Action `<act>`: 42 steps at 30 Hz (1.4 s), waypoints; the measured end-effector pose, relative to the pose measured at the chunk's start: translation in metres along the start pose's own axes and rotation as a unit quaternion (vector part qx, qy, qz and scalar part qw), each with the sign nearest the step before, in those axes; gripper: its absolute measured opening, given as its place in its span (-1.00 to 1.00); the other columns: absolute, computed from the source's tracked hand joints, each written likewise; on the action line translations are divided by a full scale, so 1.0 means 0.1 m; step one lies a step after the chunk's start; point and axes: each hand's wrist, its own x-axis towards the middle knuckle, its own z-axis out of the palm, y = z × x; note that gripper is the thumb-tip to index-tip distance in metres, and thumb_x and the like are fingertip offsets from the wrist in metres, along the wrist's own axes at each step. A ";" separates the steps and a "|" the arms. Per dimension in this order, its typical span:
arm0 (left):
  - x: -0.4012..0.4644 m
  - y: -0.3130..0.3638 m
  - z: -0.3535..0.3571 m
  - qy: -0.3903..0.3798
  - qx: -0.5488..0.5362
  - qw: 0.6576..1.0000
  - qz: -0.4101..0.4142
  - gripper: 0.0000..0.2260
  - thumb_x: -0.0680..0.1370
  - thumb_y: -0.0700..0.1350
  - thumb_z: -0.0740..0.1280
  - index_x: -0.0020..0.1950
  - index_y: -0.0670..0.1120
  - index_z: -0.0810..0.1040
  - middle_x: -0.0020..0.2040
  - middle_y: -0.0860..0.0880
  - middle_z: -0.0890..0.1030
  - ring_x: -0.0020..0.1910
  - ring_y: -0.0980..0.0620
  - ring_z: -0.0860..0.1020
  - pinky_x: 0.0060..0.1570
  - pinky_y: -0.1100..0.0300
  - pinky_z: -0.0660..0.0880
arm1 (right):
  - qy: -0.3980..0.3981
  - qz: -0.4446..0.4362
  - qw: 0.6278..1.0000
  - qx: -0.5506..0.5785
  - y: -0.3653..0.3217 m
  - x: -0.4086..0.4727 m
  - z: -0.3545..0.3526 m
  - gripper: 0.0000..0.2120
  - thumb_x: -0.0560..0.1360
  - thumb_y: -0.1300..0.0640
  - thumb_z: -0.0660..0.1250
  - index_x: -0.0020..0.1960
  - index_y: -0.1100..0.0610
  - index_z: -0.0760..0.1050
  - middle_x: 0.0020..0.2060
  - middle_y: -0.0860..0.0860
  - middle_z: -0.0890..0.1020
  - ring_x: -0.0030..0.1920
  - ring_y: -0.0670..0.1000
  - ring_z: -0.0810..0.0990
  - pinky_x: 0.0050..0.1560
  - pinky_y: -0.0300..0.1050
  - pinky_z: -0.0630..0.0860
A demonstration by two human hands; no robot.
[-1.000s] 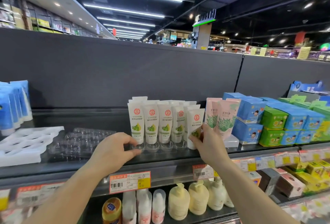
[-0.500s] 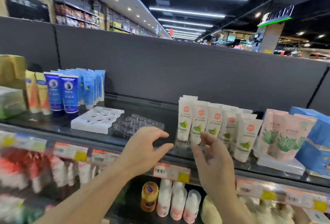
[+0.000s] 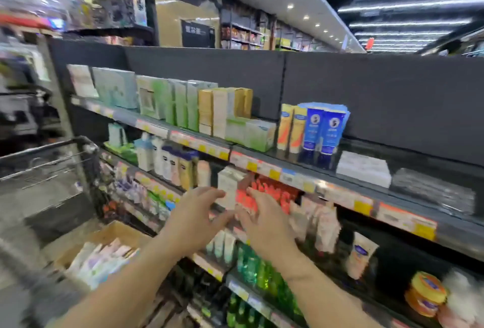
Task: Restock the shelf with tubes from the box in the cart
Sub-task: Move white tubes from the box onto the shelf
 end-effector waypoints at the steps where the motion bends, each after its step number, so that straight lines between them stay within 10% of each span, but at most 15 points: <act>1: -0.10 -0.32 -0.18 0.010 0.014 1.000 -0.021 -0.53 0.52 0.21 0.30 0.35 0.00 0.48 0.27 0.05 0.51 0.29 0.03 0.43 0.25 0.16 0.36 | -0.024 -0.012 1.000 0.006 -0.24 0.07 0.30 -0.50 0.59 -0.12 0.21 0.46 0.05 0.30 0.37 -0.03 0.41 0.38 -0.02 0.34 0.32 -0.18 0.26; 6: -0.61 -1.61 -1.02 0.028 0.125 0.986 -0.106 -0.51 0.46 0.29 0.25 0.22 -0.01 0.58 0.10 0.00 0.61 0.13 -0.05 0.54 0.12 0.11 0.44 | -0.088 -0.048 0.995 0.023 -1.29 0.37 1.51 -0.55 0.58 -0.06 0.23 0.40 0.11 0.37 0.31 0.05 0.45 0.35 0.05 0.37 0.31 -0.08 0.31; 12: -0.92 -2.57 -1.47 0.059 0.177 0.964 -0.191 -0.48 0.50 0.18 0.35 0.38 -0.05 0.48 0.36 -0.08 0.48 0.35 -0.10 0.41 0.36 0.06 0.28 | -0.135 -0.065 0.988 0.020 -1.83 0.71 2.55 -0.51 0.57 -0.15 0.20 0.41 0.08 0.37 0.30 0.01 0.46 0.35 0.06 0.37 0.32 -0.02 0.35; 29: 0.28 -4.76 -1.31 0.018 0.104 0.956 -0.274 -0.42 0.48 0.20 0.36 0.44 0.01 0.39 0.42 -0.01 0.40 0.42 -0.04 0.29 0.43 0.00 0.24 | -0.167 -0.033 0.985 0.012 -1.80 2.46 4.37 -0.55 0.56 -0.11 0.24 0.38 0.06 0.39 0.24 0.00 0.50 0.27 0.04 0.42 0.26 -0.05 0.39; 42: 1.00 -6.17 -0.34 -0.151 0.023 0.964 -0.216 -0.46 0.49 0.11 0.41 0.41 -0.06 0.44 0.36 -0.05 0.48 0.37 -0.04 0.39 0.38 0.06 0.29 | -0.187 0.126 0.972 -0.064 -1.10 2.87 5.16 -0.48 0.56 -0.09 0.27 0.45 0.08 0.33 0.32 0.06 0.44 0.35 0.10 0.37 0.31 -0.07 0.33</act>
